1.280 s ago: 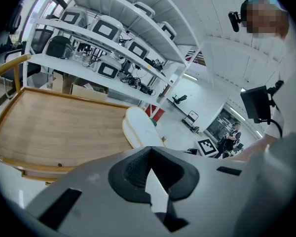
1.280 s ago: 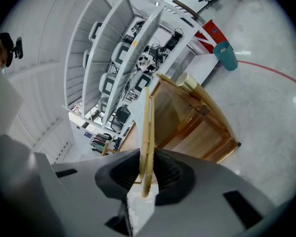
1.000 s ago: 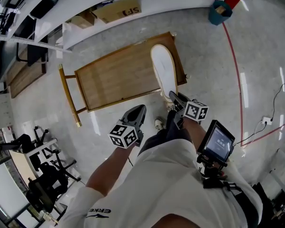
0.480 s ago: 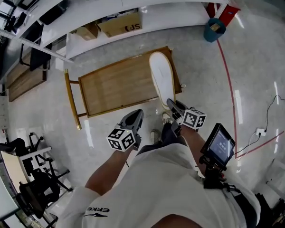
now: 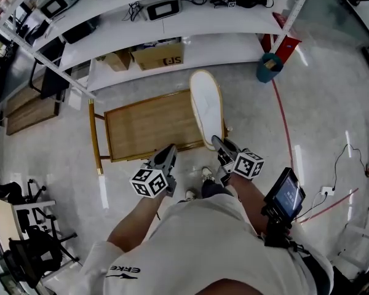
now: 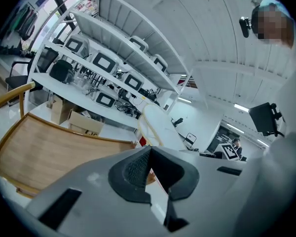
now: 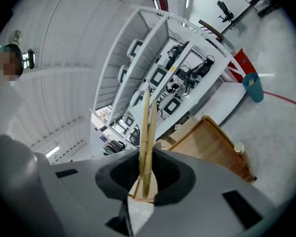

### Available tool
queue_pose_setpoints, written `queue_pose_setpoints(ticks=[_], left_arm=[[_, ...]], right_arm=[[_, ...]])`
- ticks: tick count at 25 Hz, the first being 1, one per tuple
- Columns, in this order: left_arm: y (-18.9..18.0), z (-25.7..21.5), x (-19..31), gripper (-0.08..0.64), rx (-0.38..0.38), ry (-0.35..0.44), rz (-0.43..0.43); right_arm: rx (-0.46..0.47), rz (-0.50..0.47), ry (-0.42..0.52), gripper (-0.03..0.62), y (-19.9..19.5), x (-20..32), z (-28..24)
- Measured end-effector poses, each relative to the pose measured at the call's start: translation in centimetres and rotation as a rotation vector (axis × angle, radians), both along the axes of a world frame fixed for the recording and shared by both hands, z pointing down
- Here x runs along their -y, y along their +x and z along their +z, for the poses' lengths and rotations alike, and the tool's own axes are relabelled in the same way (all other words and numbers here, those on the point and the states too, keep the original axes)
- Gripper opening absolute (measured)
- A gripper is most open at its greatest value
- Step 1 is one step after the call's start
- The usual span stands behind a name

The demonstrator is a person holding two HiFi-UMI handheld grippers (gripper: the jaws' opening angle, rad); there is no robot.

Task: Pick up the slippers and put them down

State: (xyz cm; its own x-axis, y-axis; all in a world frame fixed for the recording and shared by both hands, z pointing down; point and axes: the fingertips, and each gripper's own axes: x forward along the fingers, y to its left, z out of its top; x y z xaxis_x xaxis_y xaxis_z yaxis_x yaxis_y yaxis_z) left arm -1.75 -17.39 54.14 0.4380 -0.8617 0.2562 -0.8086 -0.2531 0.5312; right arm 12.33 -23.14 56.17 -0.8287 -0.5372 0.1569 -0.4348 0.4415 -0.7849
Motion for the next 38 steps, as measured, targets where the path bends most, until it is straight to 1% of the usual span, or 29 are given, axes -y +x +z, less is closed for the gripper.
queue_pose_setpoints(ticks=[9, 17, 25, 33, 38], left_arm=[[-1.2, -3.7, -0.4, 0.003, -0.022, 0.096, -0.056], [-2.0, -6.3, -0.4, 0.003, -0.041, 0.162, -0.101], [-2.0, -6.9, -0.1, 0.003, -0.064, 0.174, -0.093], [-1.8, -7.1, -0.1, 0.003, -0.060, 0.169, -0.084], [-1.8, -7.3, -0.4, 0.003, -0.066, 0.184, -0.069]], right_arm=[[0.058, -0.020, 0.099, 0.064, -0.7, -0.8, -6.1], [0.091, -0.043, 0.153, 0.064, -1.4, -1.6, -9.3], [0.087, -0.058, 0.179, 0.064, -1.9, -1.9, -10.4], [0.086, -0.053, 0.178, 0.064, -1.7, -2.2, -10.6], [0.080, -0.051, 0.171, 0.064, -1.9, -2.4, -10.4]])
